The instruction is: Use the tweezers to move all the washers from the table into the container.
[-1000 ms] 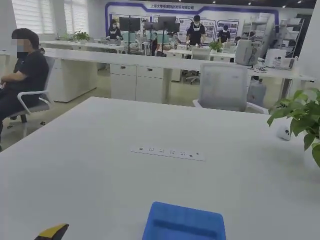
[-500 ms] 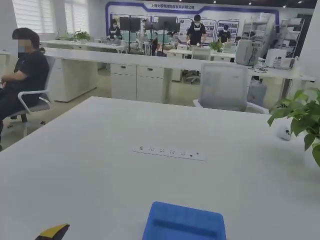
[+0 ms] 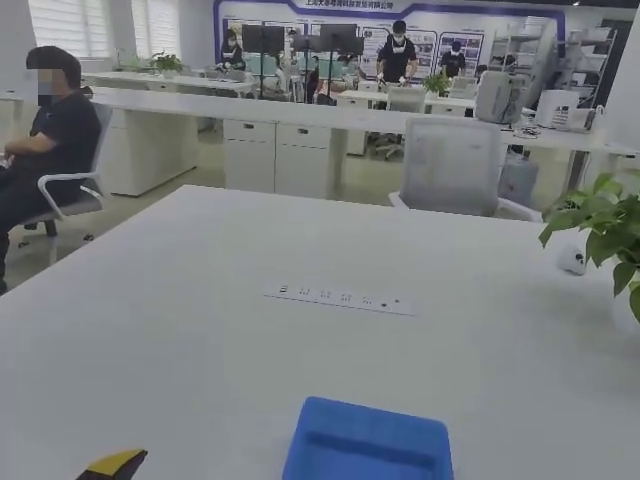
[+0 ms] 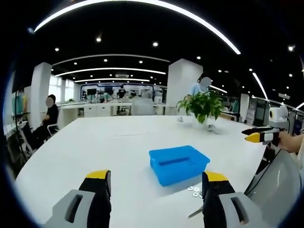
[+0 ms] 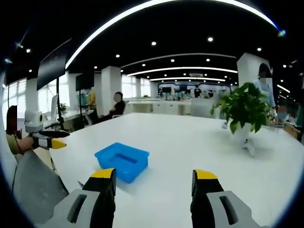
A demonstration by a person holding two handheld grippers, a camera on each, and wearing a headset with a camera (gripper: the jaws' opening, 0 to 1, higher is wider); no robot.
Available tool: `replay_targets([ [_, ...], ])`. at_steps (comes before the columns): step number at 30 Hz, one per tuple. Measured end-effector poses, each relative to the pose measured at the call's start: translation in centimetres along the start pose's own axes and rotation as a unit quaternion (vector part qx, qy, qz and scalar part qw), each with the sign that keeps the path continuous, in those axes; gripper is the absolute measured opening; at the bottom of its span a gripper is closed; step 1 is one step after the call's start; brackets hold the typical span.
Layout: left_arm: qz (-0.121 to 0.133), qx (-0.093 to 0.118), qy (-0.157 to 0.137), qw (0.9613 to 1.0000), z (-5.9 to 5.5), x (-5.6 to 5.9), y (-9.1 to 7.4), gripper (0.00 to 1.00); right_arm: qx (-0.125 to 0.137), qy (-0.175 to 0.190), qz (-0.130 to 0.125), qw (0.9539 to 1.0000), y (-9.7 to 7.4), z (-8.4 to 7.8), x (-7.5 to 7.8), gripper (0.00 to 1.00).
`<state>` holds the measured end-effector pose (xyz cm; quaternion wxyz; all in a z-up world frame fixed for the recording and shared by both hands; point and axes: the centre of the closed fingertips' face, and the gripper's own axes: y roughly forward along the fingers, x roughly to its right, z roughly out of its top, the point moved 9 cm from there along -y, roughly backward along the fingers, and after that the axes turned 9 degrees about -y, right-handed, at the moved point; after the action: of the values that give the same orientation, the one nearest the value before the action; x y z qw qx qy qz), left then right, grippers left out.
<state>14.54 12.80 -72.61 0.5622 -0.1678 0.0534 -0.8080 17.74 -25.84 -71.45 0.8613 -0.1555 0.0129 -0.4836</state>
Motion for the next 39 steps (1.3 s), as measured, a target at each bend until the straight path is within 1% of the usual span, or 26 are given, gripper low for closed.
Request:
replay_targets([
  [3,-0.005,-0.01,0.003,0.9999,-0.2,0.1,0.1,0.78,-0.005,0.0,0.006,1.0,0.1,0.0,-0.2,0.62],
  [6,-0.011,-0.032,0.005,0.9994,-0.6,0.1,0.2,0.78,-0.019,0.002,0.012,0.9997,0.4,-0.3,-0.2,0.62],
  [8,-0.018,-0.034,0.004,0.9993,-0.6,0.3,0.2,0.77,-0.022,0.002,0.019,0.9996,0.4,-0.3,-0.2,0.61],
  [11,-0.037,-0.056,0.012,0.9977,-0.8,0.4,0.3,0.76,-0.037,0.007,0.039,0.9986,0.5,-0.3,-0.5,0.56],
  [12,-0.04,-0.063,0.014,0.9971,-0.8,0.4,0.4,0.75,-0.055,0.003,0.05,0.9972,0.7,-0.5,-0.5,0.54],
  [13,-0.052,-0.076,0.021,0.9955,-1.0,0.5,0.4,0.75,-0.065,-0.001,0.059,0.9961,0.9,-0.6,-0.5,0.53],
  [14,-0.051,-0.081,0.022,0.9952,-1.0,0.5,0.5,0.73,-0.069,0.001,0.068,0.9953,1.0,-0.7,-0.7,0.54],
  [16,-0.062,-0.099,0.033,0.9926,-1.1,0.6,0.6,0.69,-0.076,-0.005,0.085,0.9935,1.2,-0.7,-1.0,0.54],
  [17,-0.076,-0.108,0.034,0.9907,-1.2,0.8,0.6,0.67,-0.076,-0.007,0.091,0.9929,1.3,-0.5,-1.2,0.53],
  [19,-0.099,-0.123,0.037,0.9867,-1.2,1.1,0.7,0.63,-0.078,-0.014,0.116,0.9901,1.8,-0.2,-2.0,0.49],
  [20,-0.105,-0.135,0.043,0.9843,-1.3,1.1,0.8,0.62,-0.076,-0.019,0.135,0.9877,2.1,0.0,-2.5,0.47],
  [21,-0.104,-0.146,0.045,0.9828,-1.3,1.1,0.9,0.62,-0.076,-0.022,0.141,0.9868,2.2,0.0,-2.7,0.44],
  [23,-0.129,-0.163,0.053,0.9767,-1.4,1.2,1.4,0.62,-0.081,-0.038,0.172,0.981,2.9,0.0,-3.6,0.4],
  [24,-0.151,-0.171,0.047,0.9724,-1.4,1.4,1.6,0.62,-0.087,-0.05,0.189,0.9769,3.3,0.0,-4.2,0.38],
  [25,-0.163,-0.177,0.042,0.9696,-1.4,1.6,1.7,0.6,-0.089,-0.059,0.2,0.974,3.5,0.0,-4.8,0.36],
  [27,-0.187,-0.194,0.053,0.9615,-1.5,1.7,2.0,0.57,-0.097,-0.076,0.236,0.964,4.1,0.2,-6.4,0.33],
  [28,-0.197,-0.208,0.07,0.9554,-1.6,1.9,2.2,0.54,-0.1,-0.092,0.253,0.9578,4.4,0.2,-7.2,0.32],
  [29,-0.203,-0.215,0.085,0.9515,-1.7,2.0,2.3,0.52,-0.103,-0.102,0.264,0.9536,4.6,0.0,-7.6,0.31],
  [30,-0.221,-0.227,0.086,0.9446,-1.9,2.3,2.4,0.48,-0.109,-0.114,0.281,0.9465,4.9,-0.2,-8.2,0.31],
  [31,-0.235,-0.228,0.076,0.9418,-1.9,2.6,2.5,0.44,-0.112,-0.119,0.292,0.9423,5.1,-0.3,-8.6,0.3],
  [33,-0.254,-0.237,0.056,0.936,-2.0,2.9,2.8,0.39,-0.119,-0.126,0.308,0.9353,5.5,-0.6,-9.4,0.3],
  [34,-0.256,-0.241,0.062,0.9342,-2.0,2.9,3.0,0.38,-0.122,-0.126,0.316,0.9323,5.7,-0.7,-9.7,0.3],
  [35,-0.26,-0.253,0.084,0.928,-2.2,3.0,3.1,0.38,-0.123,-0.129,0.324,0.9291,6.0,-0.9,-10.1,0.29],
  [36,-0.26,-0.259,0.096,0.9253,-2.4,3.0,3.3,0.37,-0.124,-0.13,0.327,0.9277,6.1,-0.9,-10.3,0.29],
  [37,-0.264,-0.272,0.112,0.9187,-2.6,3.1,3.4,0.37,-0.126,-0.133,0.333,0.9251,6.4,-1.1,-10.6,0.28],
  [39,-0.269,-0.288,0.127,0.9103,-3.2,3.2,3.7,0.35,-0.128,-0.135,0.34,0.9218,6.8,-1.3,-11.0,0.27],
])
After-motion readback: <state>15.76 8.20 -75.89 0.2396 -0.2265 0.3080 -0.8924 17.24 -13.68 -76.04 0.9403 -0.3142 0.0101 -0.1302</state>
